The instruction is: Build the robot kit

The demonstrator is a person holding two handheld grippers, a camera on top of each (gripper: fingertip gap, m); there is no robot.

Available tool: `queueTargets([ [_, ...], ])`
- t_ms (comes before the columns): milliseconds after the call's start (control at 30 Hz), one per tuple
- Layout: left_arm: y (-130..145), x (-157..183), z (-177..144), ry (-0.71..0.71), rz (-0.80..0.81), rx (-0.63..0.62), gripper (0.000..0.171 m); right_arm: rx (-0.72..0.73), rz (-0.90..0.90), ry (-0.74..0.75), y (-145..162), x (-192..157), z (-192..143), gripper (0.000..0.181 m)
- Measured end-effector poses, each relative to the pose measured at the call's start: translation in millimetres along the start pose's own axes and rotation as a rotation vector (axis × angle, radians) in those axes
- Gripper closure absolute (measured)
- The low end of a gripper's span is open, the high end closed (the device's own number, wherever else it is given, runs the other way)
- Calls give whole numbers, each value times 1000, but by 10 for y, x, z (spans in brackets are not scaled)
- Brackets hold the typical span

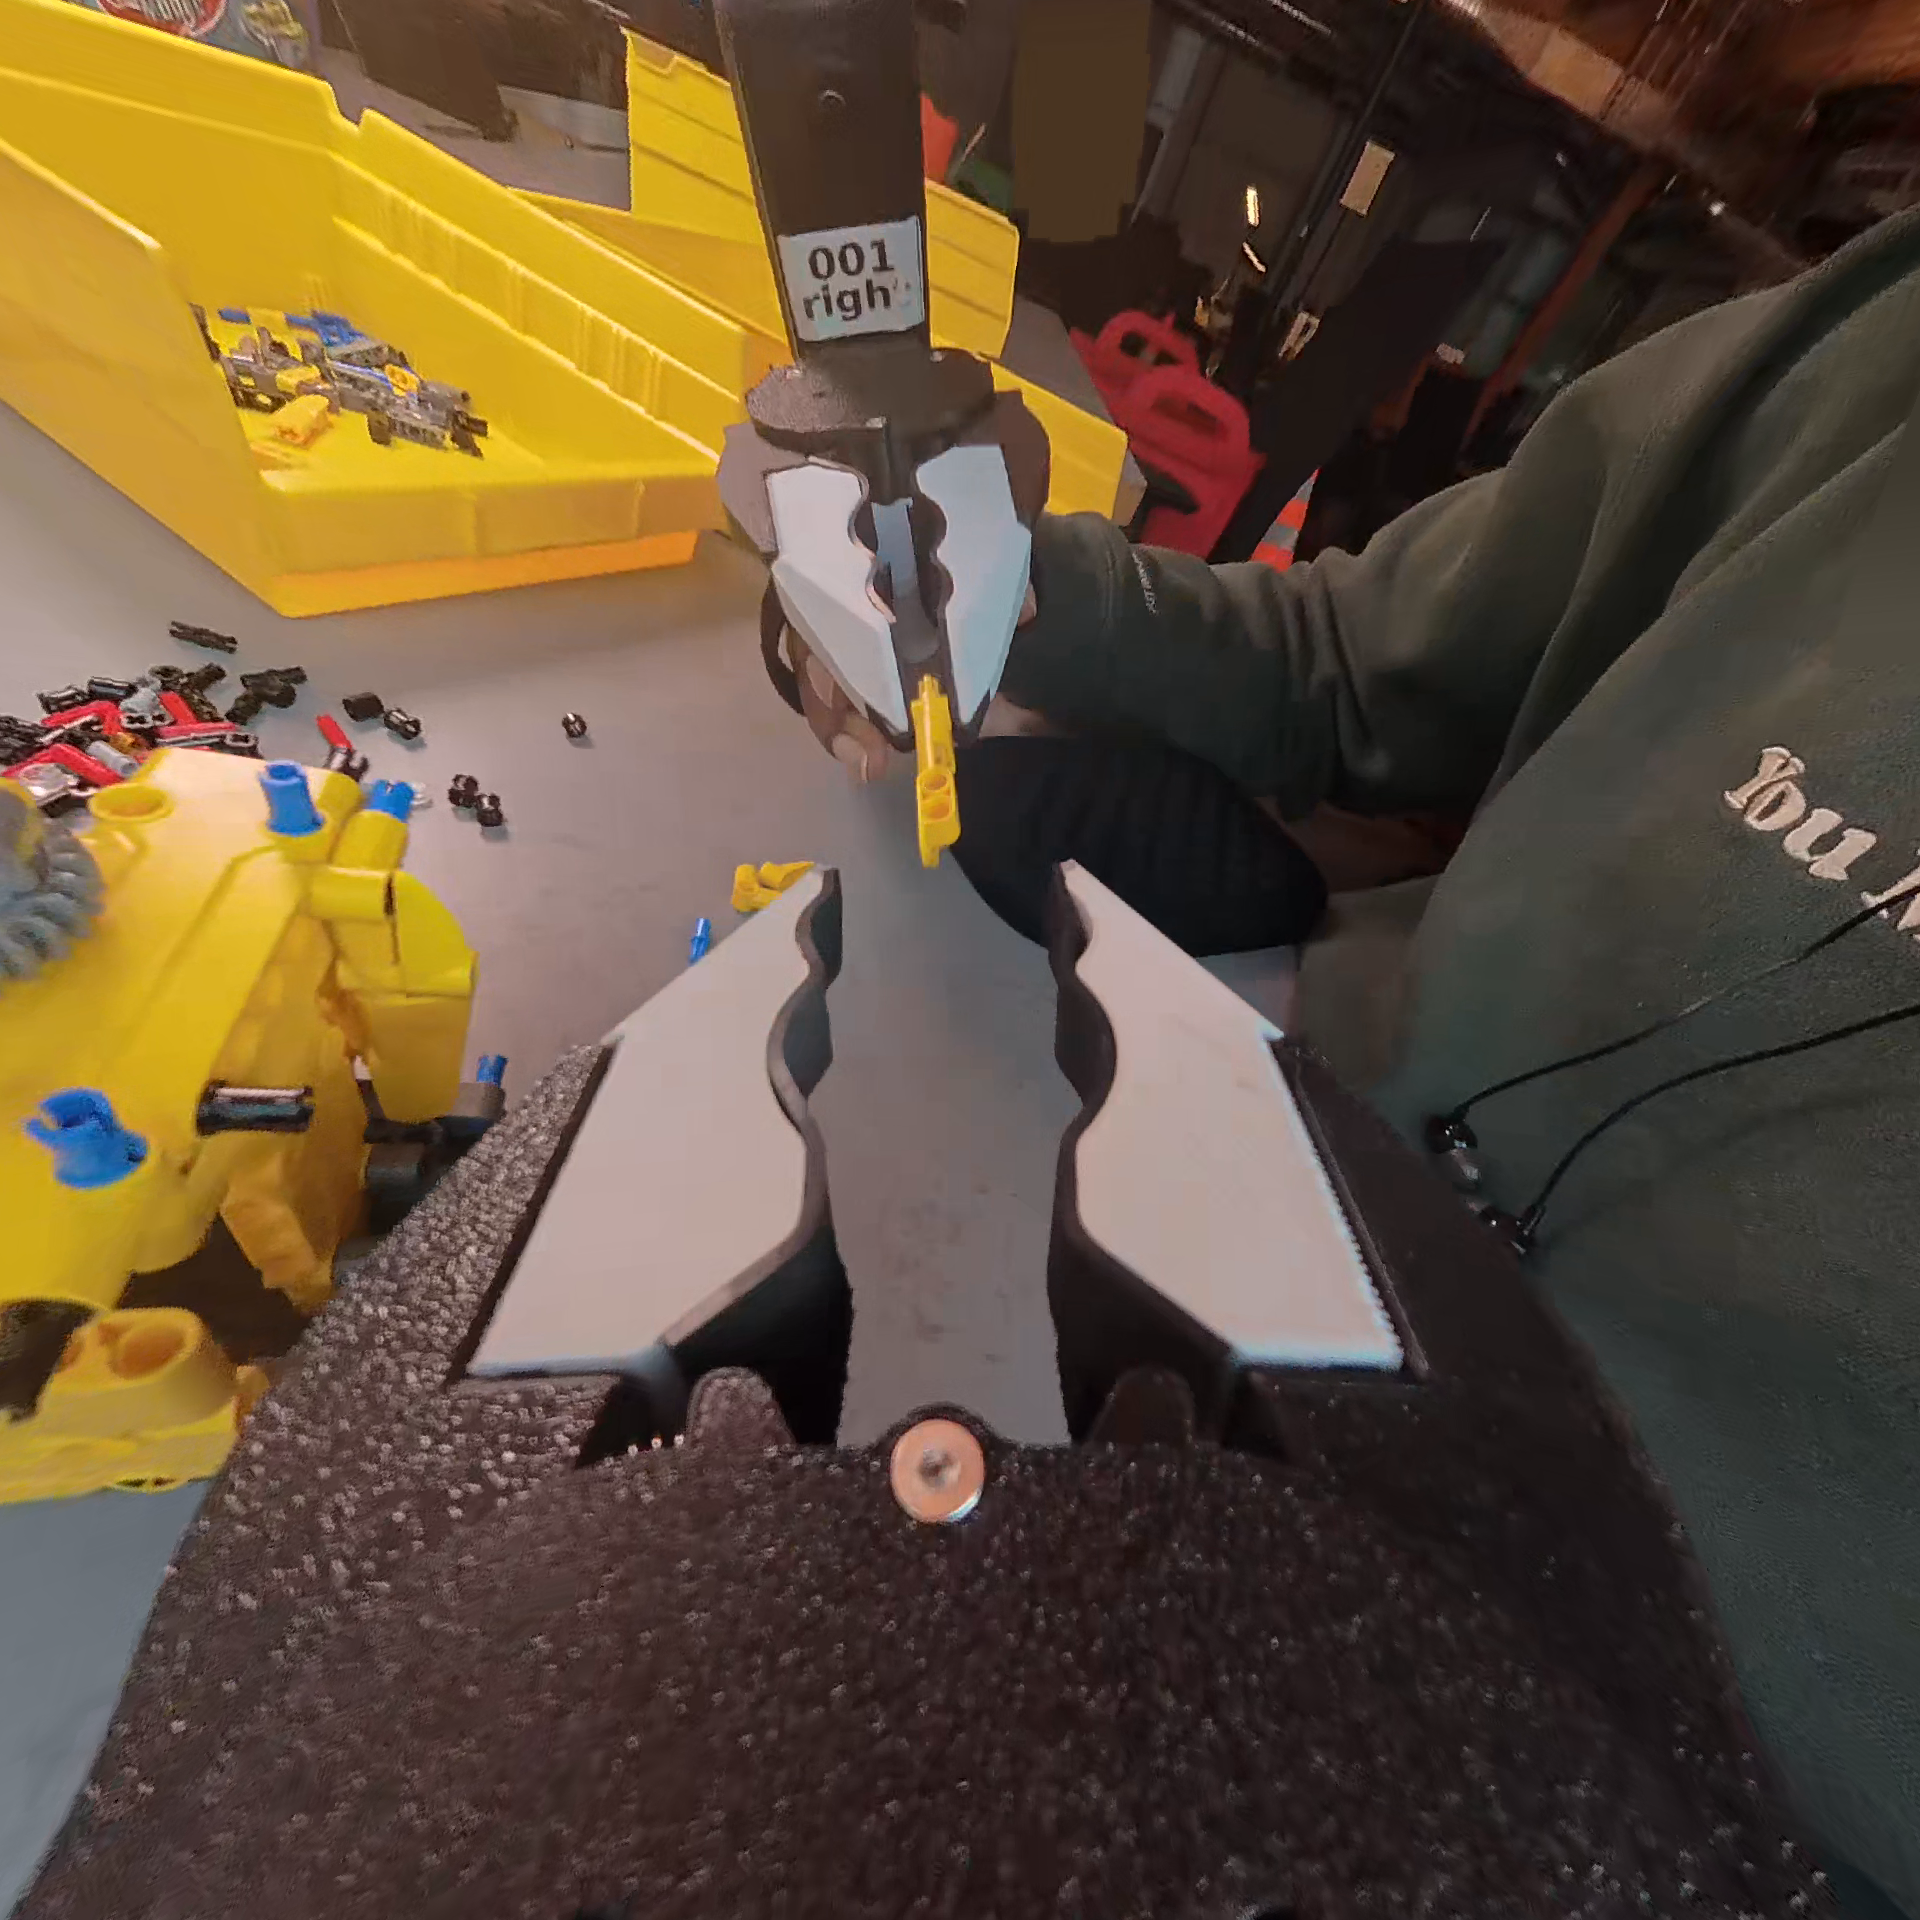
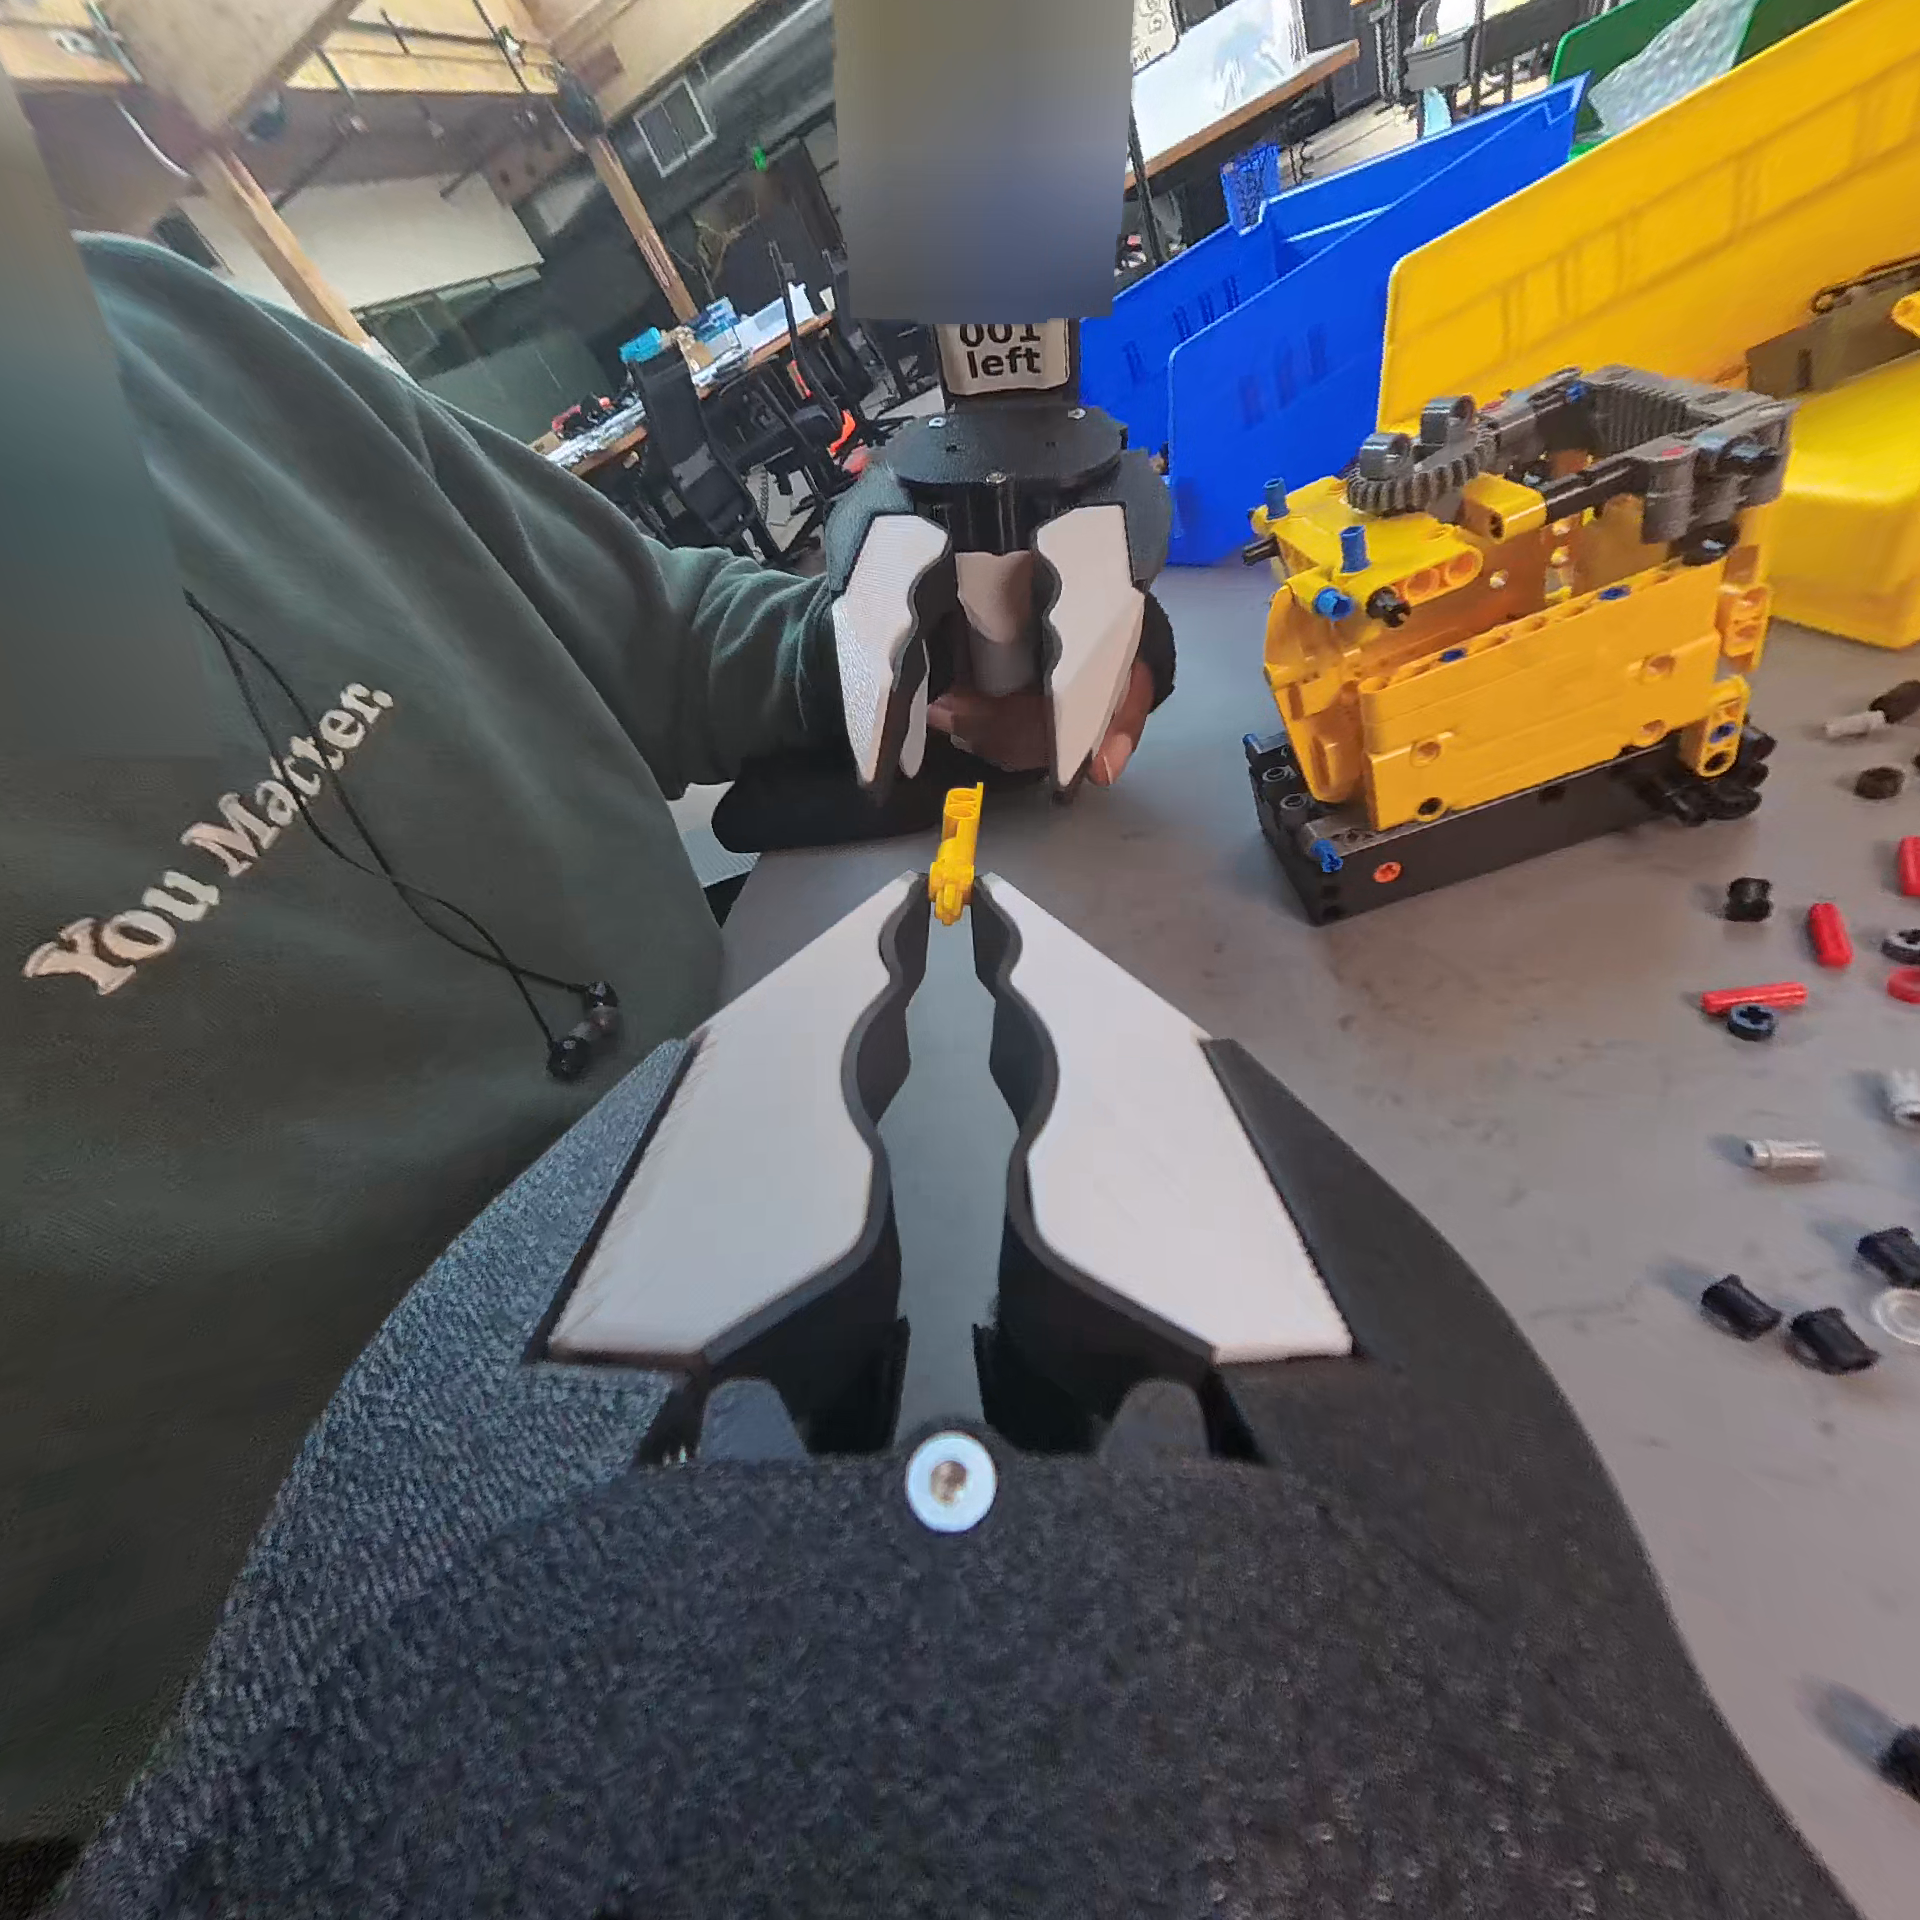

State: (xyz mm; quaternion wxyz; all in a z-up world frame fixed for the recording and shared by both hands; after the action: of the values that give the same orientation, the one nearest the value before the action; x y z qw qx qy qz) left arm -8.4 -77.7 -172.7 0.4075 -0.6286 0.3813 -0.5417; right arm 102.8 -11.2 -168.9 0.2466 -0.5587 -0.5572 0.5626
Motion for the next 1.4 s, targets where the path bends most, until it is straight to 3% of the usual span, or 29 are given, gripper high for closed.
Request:
queueTargets([
  [200, 39, 48, 109, -9, -4, -25, 138, 5, -129, 24, 1, -104, 75, 175],
  [367, 132, 63, 213, -41, 44, -111, 158, -19, -201, 22, 54, -188, 144, 175],
  [467, 133, 65, 236, -39, 51, -102, 165, -28, -215, 30, 78, -181, 169, 175],
  [1400, 109, 40, 179, -150, 189, -120, 165, 39, -324, 132, 49, -146, 150, 174],
])
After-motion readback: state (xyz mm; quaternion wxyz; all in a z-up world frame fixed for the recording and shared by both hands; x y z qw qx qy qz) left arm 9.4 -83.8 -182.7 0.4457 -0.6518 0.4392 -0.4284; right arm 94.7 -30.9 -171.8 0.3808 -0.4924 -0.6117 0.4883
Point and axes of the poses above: each gripper's, where its closed fingertips meet, z out along the fingers, y out of its underside, x = y × z across the jaws, the point moved 5 cm from there along -z, back along the fingers, and after that the axes turned 15 degrees about y, right-handed, at the moved point
